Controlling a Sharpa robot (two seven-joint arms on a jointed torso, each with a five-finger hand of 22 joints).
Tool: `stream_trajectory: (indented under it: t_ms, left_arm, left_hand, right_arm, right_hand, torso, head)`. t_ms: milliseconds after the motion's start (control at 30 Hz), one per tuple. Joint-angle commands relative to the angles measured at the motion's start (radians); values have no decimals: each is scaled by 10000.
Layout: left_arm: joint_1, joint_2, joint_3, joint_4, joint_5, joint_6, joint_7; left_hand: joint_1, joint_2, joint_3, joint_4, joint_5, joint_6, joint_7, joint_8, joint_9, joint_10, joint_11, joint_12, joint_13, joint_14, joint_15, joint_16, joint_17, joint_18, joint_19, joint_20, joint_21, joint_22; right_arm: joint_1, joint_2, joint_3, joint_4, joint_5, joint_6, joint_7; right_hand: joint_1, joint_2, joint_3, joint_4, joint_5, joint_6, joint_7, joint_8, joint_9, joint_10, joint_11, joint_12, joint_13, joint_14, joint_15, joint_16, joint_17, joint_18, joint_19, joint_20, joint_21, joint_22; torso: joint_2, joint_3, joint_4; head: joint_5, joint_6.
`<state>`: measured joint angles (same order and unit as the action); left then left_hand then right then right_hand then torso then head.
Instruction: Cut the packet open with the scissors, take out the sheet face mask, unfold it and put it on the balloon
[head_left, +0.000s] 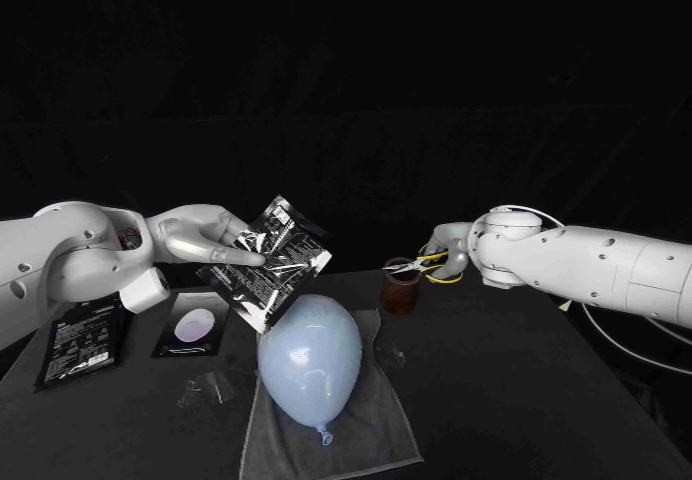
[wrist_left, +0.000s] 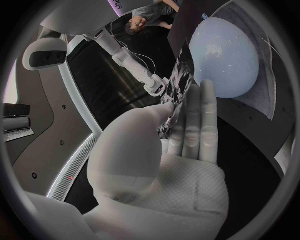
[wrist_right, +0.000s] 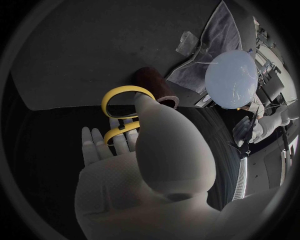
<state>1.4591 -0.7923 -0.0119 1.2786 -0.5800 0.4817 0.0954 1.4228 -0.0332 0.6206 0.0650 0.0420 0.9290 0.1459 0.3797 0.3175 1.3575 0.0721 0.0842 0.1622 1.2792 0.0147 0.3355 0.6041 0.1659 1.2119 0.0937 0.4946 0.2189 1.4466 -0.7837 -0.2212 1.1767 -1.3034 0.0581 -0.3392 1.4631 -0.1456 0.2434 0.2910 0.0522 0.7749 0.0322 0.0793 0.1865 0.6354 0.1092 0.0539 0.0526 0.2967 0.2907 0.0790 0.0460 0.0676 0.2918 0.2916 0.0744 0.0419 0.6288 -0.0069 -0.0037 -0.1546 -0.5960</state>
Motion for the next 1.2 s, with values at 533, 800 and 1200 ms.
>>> stream_trajectory:
  t_ms: [533,800,1200]
  left_arm:
    - [8,13,9,16,92,161,63]
    - [8,15,9,15,92,166,64]
    - [8,17,9,14,94,166,62]
  left_hand:
    - [20,50,64,-3,65,95,-7,20,1959,70,-17,-44,15,-14,-52,-2,28,126,-91,-16,59,21]
    - [20,50,64,-3,65,95,-7,20,1959,70,-17,-44,15,-14,-52,-2,28,126,-91,-16,59,21]
    - [20,50,64,-3,65,95,-7,20,1959,70,-17,-44,15,-14,-52,-2,28,126,-91,-16,59,21]
  right_arm:
    - [12,127,7,-29,-328,32,-302]
    - [11,157,7,5,-385,343,-258]
    - [8,184,7,18,-491,367,-46]
  right_hand:
    - [-133,104,336,-79,-45,519,278,120,104,1234,430,167,108,511,-50,105,89,46,272,-2,41,38]
    - [-62,302,683,-223,-47,505,5,99,78,753,-244,21,28,556,-53,95,93,49,299,-4,37,28]
    - [131,315,1199,-813,-34,290,-199,28,5,-22,-544,150,71,-535,16,-317,-93,-20,-304,16,-193,-60]
  torso:
    - [-1,-3,3]
    - [-1,3,-2]
    - [-1,-1,5]
  head:
    - [-33,28]
    - [-17,27]
    - [-6,31]
